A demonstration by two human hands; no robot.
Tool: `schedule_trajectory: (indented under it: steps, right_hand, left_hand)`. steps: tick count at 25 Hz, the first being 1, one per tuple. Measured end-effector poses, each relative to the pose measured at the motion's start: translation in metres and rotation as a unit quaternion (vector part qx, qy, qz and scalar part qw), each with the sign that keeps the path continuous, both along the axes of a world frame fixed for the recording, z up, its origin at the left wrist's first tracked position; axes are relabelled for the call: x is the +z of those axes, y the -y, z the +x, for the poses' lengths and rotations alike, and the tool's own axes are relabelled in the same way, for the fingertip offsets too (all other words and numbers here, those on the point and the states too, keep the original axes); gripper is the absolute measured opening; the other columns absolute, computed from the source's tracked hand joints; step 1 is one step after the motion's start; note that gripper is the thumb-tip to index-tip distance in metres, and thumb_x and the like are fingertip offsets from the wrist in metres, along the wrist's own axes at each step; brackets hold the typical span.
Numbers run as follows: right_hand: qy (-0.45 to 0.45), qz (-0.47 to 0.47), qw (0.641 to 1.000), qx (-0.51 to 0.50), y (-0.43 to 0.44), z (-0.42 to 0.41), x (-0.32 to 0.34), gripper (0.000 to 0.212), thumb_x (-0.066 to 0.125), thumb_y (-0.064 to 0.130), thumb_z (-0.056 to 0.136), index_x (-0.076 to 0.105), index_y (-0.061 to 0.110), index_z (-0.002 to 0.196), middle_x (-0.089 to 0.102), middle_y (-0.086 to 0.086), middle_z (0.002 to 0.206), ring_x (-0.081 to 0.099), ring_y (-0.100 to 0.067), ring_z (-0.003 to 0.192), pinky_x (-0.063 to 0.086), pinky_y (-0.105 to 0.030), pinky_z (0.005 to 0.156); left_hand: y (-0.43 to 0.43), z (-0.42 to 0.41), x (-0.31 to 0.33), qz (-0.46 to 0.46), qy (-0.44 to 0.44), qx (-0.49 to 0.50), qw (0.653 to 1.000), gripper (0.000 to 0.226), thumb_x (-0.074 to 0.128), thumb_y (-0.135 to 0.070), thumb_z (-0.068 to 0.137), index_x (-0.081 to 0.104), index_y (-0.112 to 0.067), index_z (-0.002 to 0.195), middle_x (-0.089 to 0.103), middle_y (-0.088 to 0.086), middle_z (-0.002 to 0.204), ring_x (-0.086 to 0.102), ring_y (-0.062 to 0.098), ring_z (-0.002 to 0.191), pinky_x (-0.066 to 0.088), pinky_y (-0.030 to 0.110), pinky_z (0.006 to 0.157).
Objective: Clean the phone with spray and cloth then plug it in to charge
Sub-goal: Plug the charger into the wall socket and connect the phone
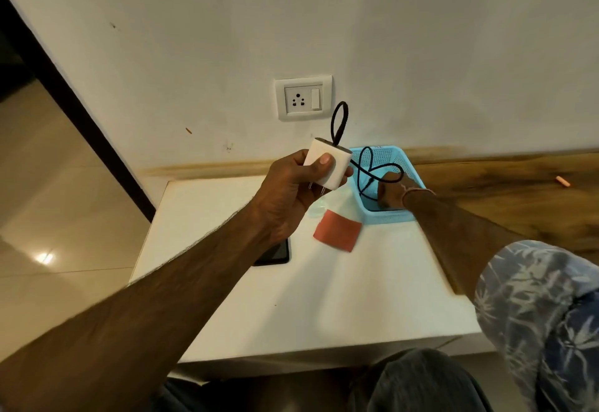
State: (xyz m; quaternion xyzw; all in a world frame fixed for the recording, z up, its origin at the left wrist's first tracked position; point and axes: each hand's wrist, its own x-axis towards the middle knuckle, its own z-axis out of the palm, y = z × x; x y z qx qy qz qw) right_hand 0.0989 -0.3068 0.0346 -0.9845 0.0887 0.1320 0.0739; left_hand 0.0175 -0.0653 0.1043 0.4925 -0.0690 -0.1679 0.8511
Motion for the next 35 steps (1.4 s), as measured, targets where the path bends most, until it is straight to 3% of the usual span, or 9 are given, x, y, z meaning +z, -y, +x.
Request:
schedule_trajectory:
  steps: [8, 13, 15, 17, 20, 25, 30, 33, 35]
  right_hand:
    - [0.226, 0.160, 0.961, -0.025, 0.013, -0.029, 0.075, 0.009, 0.063, 0.002, 0.082, 0.068, 0.006, 0.088, 0.070, -0.013, 0.090, 0.061, -0.023, 0.078, 0.043, -0.026, 0.071]
    - [0.303, 0.185, 0.935, -0.022, -0.005, -0.093, 0.087, 0.008, 0.069, 0.008, 0.081, 0.065, 0.015, 0.080, 0.057, 0.014, 0.067, 0.053, 0.002, 0.061, 0.035, -0.012, 0.052]
    - [0.295, 0.176, 0.938, -0.039, -0.013, -0.118, 0.066, 0.012, 0.067, 0.007, 0.081, 0.063, 0.017, 0.076, 0.059, 0.013, 0.066, 0.052, 0.003, 0.060, 0.033, -0.012, 0.051]
    - [0.276, 0.161, 0.946, -0.056, -0.018, -0.137, 0.036, 0.010, 0.068, 0.009, 0.081, 0.062, 0.015, 0.076, 0.065, 0.001, 0.074, 0.059, -0.011, 0.068, 0.039, -0.020, 0.058]
    - [0.235, 0.137, 0.961, -0.048, -0.025, -0.154, -0.013, 0.009, 0.066, 0.011, 0.083, 0.059, 0.013, 0.079, 0.066, -0.008, 0.082, 0.060, -0.023, 0.078, 0.040, -0.025, 0.062]
    - [0.166, 0.105, 0.979, -0.046, -0.031, -0.148, -0.056, 0.011, 0.064, 0.019, 0.087, 0.061, 0.011, 0.092, 0.066, -0.008, 0.092, 0.062, -0.025, 0.087, 0.046, -0.030, 0.071]
    - [0.075, 0.123, 0.989, -0.040, -0.020, -0.139, -0.066, 0.018, 0.069, 0.032, 0.083, 0.059, 0.018, 0.088, 0.066, -0.002, 0.090, 0.061, -0.022, 0.088, 0.048, -0.030, 0.074]
    - [0.084, 0.141, 0.983, -0.078, -0.010, -0.131, -0.059, 0.023, 0.069, 0.039, 0.082, 0.059, 0.020, 0.089, 0.066, -0.002, 0.092, 0.060, -0.021, 0.088, 0.047, -0.029, 0.075]
    - [0.102, 0.094, 0.985, -0.099, -0.009, -0.124, -0.051, 0.018, 0.065, 0.034, 0.084, 0.060, 0.017, 0.088, 0.068, -0.009, 0.099, 0.062, -0.027, 0.093, 0.049, -0.031, 0.077]
  left_hand:
    - [-0.018, -0.008, 0.018, -0.040, 0.013, -0.009, 0.999, 0.037, 0.067, -0.012, 0.082, 0.061, 0.003, 0.114, 0.074, 0.017, 0.100, 0.069, 0.042, 0.101, 0.060, 0.043, 0.088]
    - [-0.039, -0.021, 0.028, -0.014, 0.032, -0.013, 0.999, 0.028, 0.067, -0.008, 0.085, 0.063, 0.001, 0.112, 0.072, 0.015, 0.101, 0.072, 0.035, 0.090, 0.061, 0.038, 0.082]
    - [-0.045, -0.026, 0.025, 0.009, 0.025, -0.010, 1.000, 0.040, 0.067, -0.008, 0.085, 0.056, 0.006, 0.120, 0.068, 0.019, 0.108, 0.070, 0.036, 0.092, 0.061, 0.038, 0.083]
    - [-0.048, -0.030, 0.017, 0.028, 0.008, -0.003, 1.000, 0.050, 0.062, -0.008, 0.084, 0.050, 0.010, 0.129, 0.065, 0.021, 0.111, 0.067, 0.037, 0.094, 0.062, 0.037, 0.083]
    - [-0.050, -0.033, -0.002, 0.071, -0.014, 0.012, 0.997, 0.040, 0.057, 0.000, 0.093, 0.050, 0.011, 0.130, 0.064, 0.023, 0.112, 0.068, 0.034, 0.093, 0.062, 0.036, 0.082]
    - [-0.054, -0.035, -0.033, 0.116, -0.051, 0.027, 0.992, 0.030, 0.059, 0.002, 0.094, 0.054, 0.008, 0.123, 0.064, 0.028, 0.117, 0.067, 0.036, 0.095, 0.061, 0.037, 0.083]
    - [-0.064, -0.038, -0.046, 0.168, -0.069, 0.041, 0.983, 0.012, 0.065, 0.005, 0.090, 0.058, -0.001, 0.099, 0.065, 0.025, 0.109, 0.067, 0.037, 0.094, 0.060, 0.032, 0.073]
    - [-0.071, -0.037, -0.047, 0.187, -0.066, 0.039, 0.979, 0.014, 0.066, 0.006, 0.089, 0.060, -0.005, 0.092, 0.066, 0.021, 0.106, 0.068, 0.034, 0.093, 0.059, 0.037, 0.081]
    - [-0.076, -0.035, -0.044, 0.199, -0.063, 0.046, 0.977, 0.015, 0.067, 0.007, 0.087, 0.060, -0.005, 0.091, 0.065, 0.022, 0.107, 0.067, 0.036, 0.095, 0.056, 0.041, 0.087]
